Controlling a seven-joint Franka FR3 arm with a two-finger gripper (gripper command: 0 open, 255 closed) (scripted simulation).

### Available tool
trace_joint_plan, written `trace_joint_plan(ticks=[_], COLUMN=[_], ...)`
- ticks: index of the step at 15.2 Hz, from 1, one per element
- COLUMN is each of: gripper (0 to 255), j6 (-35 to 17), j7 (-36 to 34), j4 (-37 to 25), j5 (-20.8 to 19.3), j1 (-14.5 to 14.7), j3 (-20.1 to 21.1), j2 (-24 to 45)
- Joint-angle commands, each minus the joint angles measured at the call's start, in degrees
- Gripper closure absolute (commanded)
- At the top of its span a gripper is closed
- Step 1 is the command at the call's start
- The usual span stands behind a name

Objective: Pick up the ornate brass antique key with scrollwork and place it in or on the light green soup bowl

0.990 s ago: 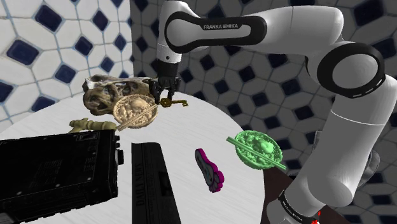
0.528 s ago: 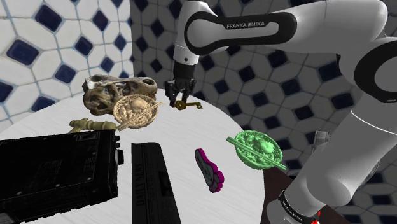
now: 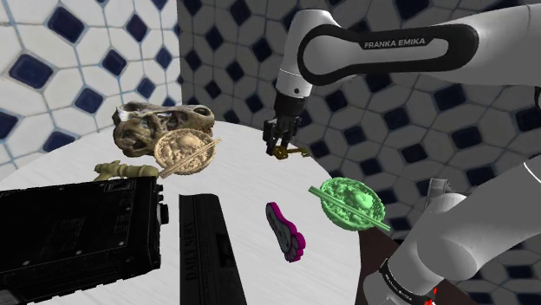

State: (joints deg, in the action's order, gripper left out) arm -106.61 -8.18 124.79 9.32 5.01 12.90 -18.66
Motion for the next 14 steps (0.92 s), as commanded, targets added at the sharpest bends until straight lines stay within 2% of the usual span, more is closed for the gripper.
trace_joint_plan(ticks=[1, 7, 14], gripper=[255, 255, 255], j6=[0.82, 4.57, 12.4], j7=[1.36, 5.08, 8.9], j4=[4.01, 14.67, 24.22], j5=[0.65, 0.9, -1.45], j1=[0.01, -0.02, -0.81], j3=[-0.97, -4.45, -9.19], j2=[-4.74, -18.68, -35.51])
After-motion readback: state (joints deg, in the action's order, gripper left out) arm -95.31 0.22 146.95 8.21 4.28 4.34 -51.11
